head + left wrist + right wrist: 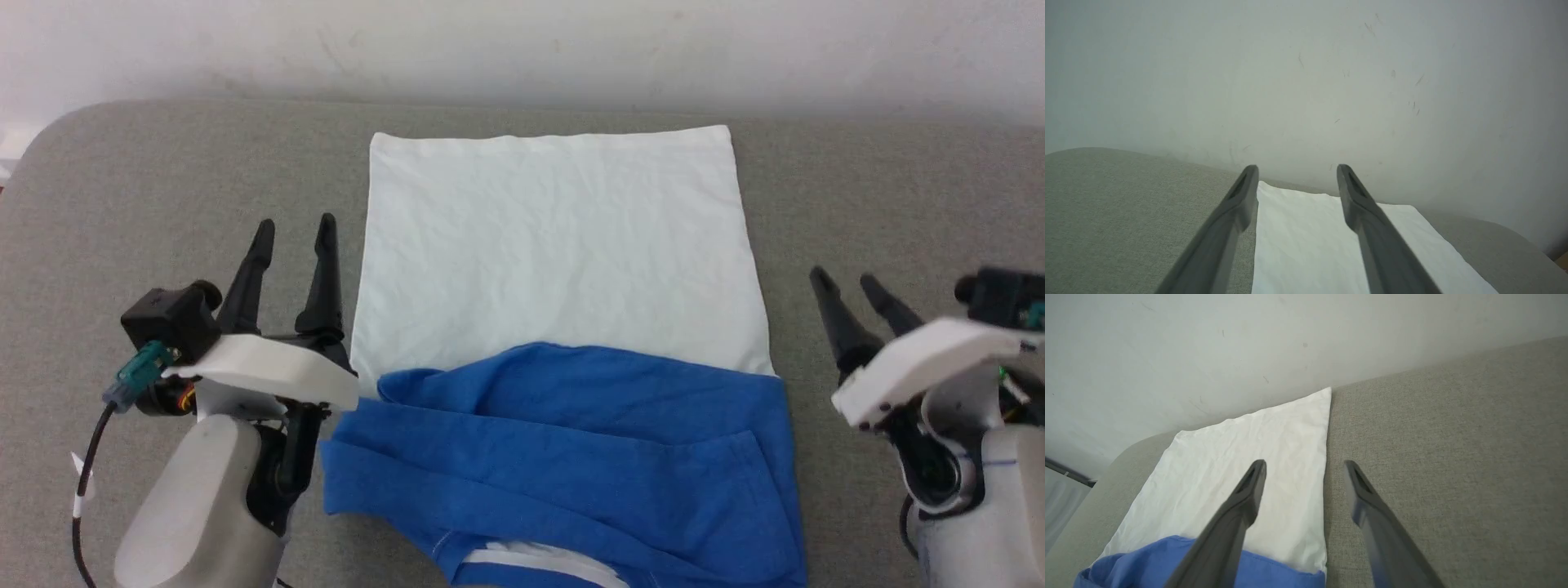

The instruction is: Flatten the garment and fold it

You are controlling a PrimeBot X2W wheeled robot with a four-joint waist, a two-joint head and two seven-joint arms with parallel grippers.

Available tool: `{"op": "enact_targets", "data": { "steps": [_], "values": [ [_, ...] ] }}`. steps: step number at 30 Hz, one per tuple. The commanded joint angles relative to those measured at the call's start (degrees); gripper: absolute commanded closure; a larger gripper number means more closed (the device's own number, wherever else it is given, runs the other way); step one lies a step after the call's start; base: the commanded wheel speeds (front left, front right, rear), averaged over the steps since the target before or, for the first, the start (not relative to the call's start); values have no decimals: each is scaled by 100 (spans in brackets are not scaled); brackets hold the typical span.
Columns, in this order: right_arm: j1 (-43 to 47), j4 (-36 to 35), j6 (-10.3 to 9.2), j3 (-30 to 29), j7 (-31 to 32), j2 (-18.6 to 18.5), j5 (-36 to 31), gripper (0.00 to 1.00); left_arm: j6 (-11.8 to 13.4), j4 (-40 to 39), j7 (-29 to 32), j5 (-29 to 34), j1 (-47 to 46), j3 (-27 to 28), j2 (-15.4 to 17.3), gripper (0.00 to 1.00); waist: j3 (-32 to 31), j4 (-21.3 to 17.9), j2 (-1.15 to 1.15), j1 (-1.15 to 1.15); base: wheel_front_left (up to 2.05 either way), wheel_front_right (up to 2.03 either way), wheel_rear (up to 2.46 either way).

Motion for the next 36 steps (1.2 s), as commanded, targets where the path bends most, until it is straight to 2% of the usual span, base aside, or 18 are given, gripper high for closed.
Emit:
{"op": "enact_targets", "data": {
  "steps": [1, 6, 11, 12, 17, 22, 28, 36],
  "values": [
    [-494, 114, -4, -14, 188, 4, -306, 0, 48, -150, -37, 115, 89, 74, -33, 0, 271, 49, 0, 0, 0, 0, 0],
    [-1943, 692, -4, -118, 796, 4, -876, 0, 49, -482, -45, 316, -42, 137, -143, 0, 790, 256, 0, 0, 0, 0, 0],
    [-3473, 1467, -4, -409, 1644, -30, -2056, 0, 10, -809, -46, 454, -341, 90, -286, 0, 1483, 610, 0, 0, 0, 0, 0],
    [-3473, 1467, -4, -409, 1644, -30, -2056, 0, 10, -809, -46, 454, -341, 90, -286, 0, 1483, 610, 0, 0, 0, 0, 0],
    [-4601, 2190, -4, -644, 2477, -241, -3101, 0, -31, -1009, -46, 549, -558, 13, -360, 0, 2051, 917, 0, 0, 0, 0, 0],
    [-5238, 2634, -4, -475, 3293, -421, -3883, 0, -7, -1188, -40, 616, -685, -18, -378, 0, 2460, 1095, 0, 0, 0, 0, 0],
    [-5568, 2953, -4, 1, 3707, -616, -4150, 0, -2, -1315, -29, 630, -782, -56, -421, 0, 2735, 1206, 0, 0, 0, 0, 0],
    [-5575, 3202, -4, 461, 3881, -719, -3891, 0, -26, -1230, -18, 605, -848, -72, -436, 0, 2845, 1153, 0, 0, 0, 0, 0]
  ]
}}
